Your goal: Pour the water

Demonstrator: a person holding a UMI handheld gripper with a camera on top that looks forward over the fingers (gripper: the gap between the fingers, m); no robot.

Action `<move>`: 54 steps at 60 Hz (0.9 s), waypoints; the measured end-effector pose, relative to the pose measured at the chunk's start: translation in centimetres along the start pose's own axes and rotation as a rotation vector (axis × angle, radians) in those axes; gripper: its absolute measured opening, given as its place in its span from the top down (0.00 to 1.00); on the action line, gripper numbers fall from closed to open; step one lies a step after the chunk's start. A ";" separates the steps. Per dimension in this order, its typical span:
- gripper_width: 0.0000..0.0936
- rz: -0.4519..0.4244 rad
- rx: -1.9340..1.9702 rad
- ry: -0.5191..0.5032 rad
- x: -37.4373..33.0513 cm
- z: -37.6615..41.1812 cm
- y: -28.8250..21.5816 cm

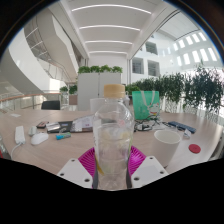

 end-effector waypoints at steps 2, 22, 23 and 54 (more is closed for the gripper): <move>0.64 0.033 0.027 -0.030 -0.3 0.3 -0.3; 0.65 0.122 1.141 -0.235 0.9 -0.1 -6.4; 0.65 0.127 1.212 -0.243 0.9 -0.4 -6.5; 0.65 0.082 2.227 -0.425 1.7 -3.2 -11.2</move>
Point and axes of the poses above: the point between the fingertips, and its own axes, seen from behind it with the camera up: z to the left, y down, x forward, the way the camera looks, the point moved 2 cm from there along -x, backward, against the way the camera looks, and after that the axes turned 6 degrees about -y, right-handed, at the moved point
